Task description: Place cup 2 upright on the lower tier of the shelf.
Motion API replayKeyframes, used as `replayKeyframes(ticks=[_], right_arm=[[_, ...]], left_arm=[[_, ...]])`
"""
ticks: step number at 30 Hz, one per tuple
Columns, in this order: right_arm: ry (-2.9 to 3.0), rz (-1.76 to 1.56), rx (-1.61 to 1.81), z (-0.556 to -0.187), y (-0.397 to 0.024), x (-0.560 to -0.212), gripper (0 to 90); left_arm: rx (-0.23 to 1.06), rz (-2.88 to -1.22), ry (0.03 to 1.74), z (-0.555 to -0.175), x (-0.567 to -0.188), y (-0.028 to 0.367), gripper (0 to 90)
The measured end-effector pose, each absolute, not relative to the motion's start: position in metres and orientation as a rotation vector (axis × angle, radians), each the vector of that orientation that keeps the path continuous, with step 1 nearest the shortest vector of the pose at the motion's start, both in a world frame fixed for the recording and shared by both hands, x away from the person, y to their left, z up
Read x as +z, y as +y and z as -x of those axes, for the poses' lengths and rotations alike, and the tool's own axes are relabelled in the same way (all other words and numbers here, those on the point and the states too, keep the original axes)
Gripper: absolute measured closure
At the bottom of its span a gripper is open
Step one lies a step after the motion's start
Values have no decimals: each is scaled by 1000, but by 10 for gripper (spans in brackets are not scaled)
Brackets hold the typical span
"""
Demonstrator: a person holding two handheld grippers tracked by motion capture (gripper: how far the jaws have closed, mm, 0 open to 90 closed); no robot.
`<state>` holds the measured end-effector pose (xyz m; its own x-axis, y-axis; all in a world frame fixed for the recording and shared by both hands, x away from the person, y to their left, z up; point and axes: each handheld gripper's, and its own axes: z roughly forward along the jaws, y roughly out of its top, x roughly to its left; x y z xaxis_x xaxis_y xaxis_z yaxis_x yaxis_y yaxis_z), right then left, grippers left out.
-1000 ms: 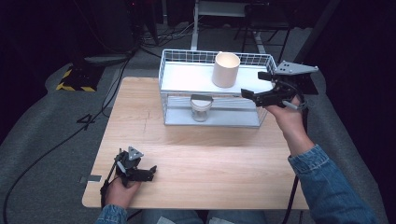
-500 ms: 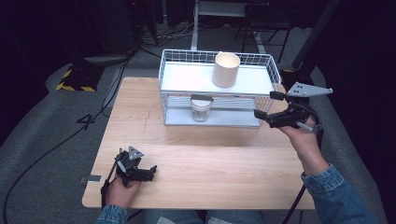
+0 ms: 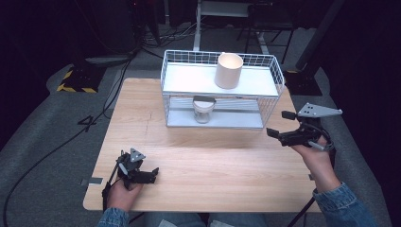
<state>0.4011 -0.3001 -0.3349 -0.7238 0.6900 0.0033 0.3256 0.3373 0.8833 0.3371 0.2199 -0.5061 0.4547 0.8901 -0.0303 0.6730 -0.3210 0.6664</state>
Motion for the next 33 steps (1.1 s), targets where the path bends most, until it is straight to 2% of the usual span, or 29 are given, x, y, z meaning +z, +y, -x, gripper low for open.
replayKeyframes(ticks=[13, 26, 33], right_arm=[[2269, -1049, 1230, -386, -321, -385, 83], [2232, -1158, 1210, -362, -338, -462, 84], [2231, -1177, 1171, -358, -338, -484, 84]], left_arm=[[456, -2096, 1299, -337, -506, 220, 7], [456, -2094, 1300, -337, -506, 220, 7], [456, -2094, 1300, -337, -506, 220, 7]])
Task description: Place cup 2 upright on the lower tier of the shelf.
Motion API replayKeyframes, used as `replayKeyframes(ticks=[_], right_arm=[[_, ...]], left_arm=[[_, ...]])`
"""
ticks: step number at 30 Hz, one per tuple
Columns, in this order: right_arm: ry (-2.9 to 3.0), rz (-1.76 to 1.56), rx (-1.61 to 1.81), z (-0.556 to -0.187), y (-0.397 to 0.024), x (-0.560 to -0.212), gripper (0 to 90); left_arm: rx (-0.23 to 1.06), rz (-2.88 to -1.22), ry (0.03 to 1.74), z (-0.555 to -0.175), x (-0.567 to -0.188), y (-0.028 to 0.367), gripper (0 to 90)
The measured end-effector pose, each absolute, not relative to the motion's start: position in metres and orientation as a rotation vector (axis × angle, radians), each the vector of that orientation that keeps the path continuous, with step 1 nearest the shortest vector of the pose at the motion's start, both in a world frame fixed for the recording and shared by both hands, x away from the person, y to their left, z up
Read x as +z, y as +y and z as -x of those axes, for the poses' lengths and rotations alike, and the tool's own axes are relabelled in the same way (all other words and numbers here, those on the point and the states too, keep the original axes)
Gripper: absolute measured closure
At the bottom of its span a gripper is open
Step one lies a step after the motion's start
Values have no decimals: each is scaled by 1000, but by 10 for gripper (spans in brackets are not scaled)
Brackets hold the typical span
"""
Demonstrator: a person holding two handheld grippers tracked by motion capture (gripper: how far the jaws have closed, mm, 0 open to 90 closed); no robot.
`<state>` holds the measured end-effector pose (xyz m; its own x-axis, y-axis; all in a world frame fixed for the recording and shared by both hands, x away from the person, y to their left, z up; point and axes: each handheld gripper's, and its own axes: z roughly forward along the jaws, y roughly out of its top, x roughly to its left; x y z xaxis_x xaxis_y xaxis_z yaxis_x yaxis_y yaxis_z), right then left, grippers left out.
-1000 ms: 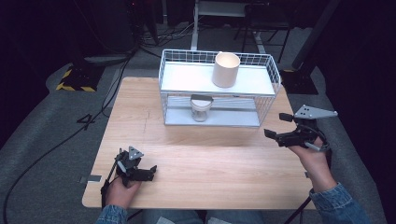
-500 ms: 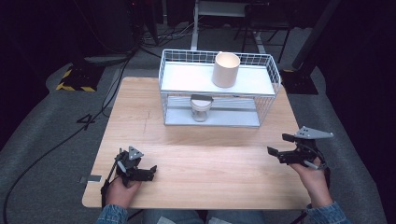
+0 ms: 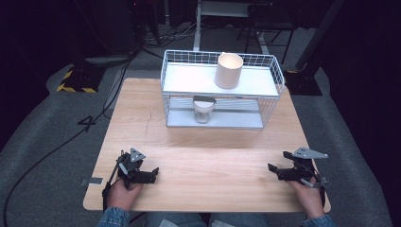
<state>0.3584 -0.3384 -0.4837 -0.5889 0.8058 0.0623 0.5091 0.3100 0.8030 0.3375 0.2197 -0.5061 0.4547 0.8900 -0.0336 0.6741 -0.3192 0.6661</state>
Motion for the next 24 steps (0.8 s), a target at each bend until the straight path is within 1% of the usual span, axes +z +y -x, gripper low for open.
replayKeyframes(ticks=[7, 24], right_arm=[[2288, -1210, 1062, -359, -333, -503, 84], [2267, -1237, 961, -355, -328, -505, 64]], left_arm=[[456, -2093, 1301, -337, -506, 220, 6], [465, -2083, 1325, -339, -506, 217, 2]])
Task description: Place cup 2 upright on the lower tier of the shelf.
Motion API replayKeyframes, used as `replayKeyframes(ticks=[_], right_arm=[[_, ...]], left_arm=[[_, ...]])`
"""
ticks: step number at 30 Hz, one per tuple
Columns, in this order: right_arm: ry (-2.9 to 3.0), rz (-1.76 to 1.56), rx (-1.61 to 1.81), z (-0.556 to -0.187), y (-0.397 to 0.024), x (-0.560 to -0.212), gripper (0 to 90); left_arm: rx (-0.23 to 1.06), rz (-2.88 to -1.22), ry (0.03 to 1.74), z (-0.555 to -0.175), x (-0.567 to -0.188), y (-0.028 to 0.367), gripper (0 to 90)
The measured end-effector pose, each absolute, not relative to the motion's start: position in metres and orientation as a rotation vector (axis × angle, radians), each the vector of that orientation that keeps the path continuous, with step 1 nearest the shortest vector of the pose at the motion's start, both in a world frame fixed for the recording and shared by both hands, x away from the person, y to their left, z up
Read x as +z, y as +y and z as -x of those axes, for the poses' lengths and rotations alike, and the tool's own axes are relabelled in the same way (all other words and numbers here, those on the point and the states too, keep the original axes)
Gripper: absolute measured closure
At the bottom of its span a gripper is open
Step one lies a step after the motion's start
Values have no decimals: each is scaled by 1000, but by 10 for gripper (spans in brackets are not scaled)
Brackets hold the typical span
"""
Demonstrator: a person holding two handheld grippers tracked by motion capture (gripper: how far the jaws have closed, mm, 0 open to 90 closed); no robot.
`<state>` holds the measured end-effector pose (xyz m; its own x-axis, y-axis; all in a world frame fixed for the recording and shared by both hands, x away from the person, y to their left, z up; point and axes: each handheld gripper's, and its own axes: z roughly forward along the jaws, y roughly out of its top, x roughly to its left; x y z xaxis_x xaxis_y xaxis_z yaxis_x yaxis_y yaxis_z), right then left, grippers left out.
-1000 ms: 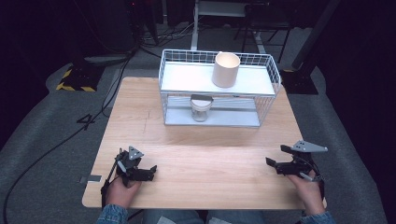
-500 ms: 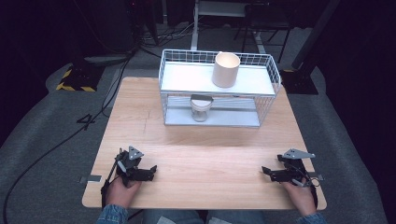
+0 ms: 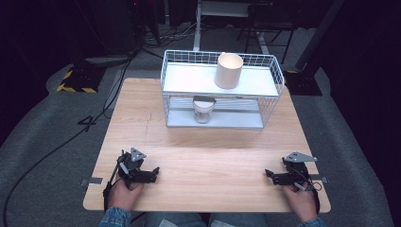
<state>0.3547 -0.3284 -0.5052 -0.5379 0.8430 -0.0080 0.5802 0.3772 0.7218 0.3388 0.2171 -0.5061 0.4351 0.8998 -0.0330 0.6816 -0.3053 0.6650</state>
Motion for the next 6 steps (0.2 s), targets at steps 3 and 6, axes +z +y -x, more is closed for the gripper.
replayKeyframes(ticks=[3, 6], right_arm=[[2266, -1239, 963, -355, -328, -505, 62], [2266, -1239, 962, -355, -328, -505, 62]], left_arm=[[470, -2077, 1336, -339, -506, 216, 2], [470, -2077, 1338, -339, -506, 216, 2]])
